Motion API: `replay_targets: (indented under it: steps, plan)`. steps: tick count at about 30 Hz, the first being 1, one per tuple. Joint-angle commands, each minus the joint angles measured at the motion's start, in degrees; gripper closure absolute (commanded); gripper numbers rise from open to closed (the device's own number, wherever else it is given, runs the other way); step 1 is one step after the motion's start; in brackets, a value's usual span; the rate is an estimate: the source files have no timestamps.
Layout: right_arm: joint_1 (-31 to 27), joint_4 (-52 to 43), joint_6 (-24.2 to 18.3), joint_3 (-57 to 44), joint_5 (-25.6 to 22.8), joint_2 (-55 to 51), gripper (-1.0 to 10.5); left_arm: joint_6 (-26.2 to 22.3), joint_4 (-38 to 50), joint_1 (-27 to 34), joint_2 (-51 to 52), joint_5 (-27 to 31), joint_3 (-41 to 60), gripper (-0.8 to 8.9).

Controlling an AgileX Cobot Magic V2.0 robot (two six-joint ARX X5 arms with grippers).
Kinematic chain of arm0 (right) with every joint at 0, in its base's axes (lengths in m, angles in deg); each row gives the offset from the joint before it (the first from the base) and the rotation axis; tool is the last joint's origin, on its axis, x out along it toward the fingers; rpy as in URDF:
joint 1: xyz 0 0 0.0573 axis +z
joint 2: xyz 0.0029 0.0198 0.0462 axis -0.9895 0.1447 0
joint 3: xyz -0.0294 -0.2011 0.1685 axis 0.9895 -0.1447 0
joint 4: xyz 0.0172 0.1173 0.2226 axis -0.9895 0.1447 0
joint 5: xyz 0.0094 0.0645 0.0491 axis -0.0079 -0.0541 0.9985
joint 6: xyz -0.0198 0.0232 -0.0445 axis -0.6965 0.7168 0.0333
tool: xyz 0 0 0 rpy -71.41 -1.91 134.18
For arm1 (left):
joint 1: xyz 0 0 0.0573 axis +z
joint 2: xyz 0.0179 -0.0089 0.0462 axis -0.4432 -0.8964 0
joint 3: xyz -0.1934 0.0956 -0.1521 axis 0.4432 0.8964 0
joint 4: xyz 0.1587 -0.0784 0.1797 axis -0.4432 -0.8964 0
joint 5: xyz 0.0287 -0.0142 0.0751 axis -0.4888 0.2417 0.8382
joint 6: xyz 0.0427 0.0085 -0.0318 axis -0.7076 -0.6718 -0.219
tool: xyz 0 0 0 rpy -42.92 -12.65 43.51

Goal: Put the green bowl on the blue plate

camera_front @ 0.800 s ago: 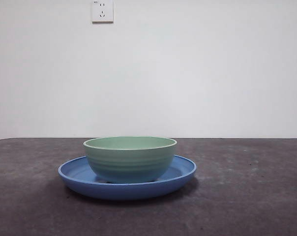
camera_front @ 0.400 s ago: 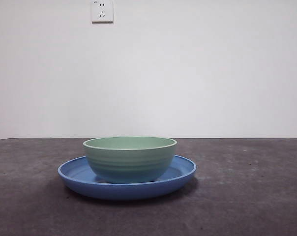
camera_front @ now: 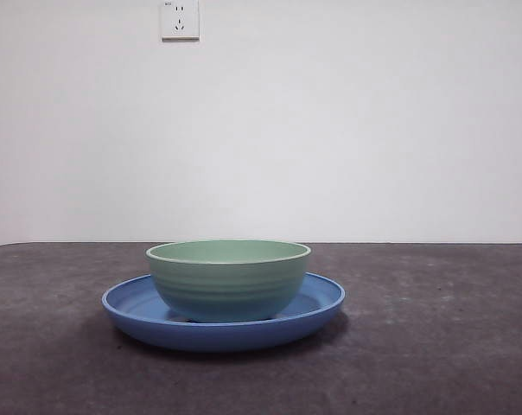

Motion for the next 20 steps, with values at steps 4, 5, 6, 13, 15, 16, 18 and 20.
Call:
replay_targets:
  steps: [4,5,6,13,15,16,18,20]
  plan:
    - [0.6,-0.6,0.7,0.3,-0.1,0.3,9.2,0.2,0.7,0.0,0.0,1.2,1.6,7.94]
    - [0.6,-0.6,0.7,0.3,-0.1,0.3,9.2,0.2,0.7,0.0,0.0,1.4,1.6,7.94]
    - [0.6,-0.6,0.7,0.3,-0.1,0.3,9.2,0.2,0.7,0.0,0.0,1.4,1.6,7.94]
    - [0.6,-0.6,0.7,0.3,-0.1,0.3,9.2,0.2,0.7,0.0,0.0,1.6,1.6,7.94]
    - [0.6,-0.6,0.7,0.3,-0.1,0.3,9.2,0.2,0.7,0.0,0.0,1.7,1.6,7.94]
    - [0.6,-0.6,0.7,0.3,-0.1,0.3,9.2,0.2,0.7,0.0,0.0,1.7,1.6,7.94]
    - [0.6,-0.6,0.7,0.3,-0.1,0.3,9.2,0.2,0.7,0.0,0.0,1.7,1.6,7.94]
    - [0.6,-0.6,0.7,0.3,-0.1,0.3,9.2,0.2,0.7,-0.2,0.0,1.7,1.6,7.94]
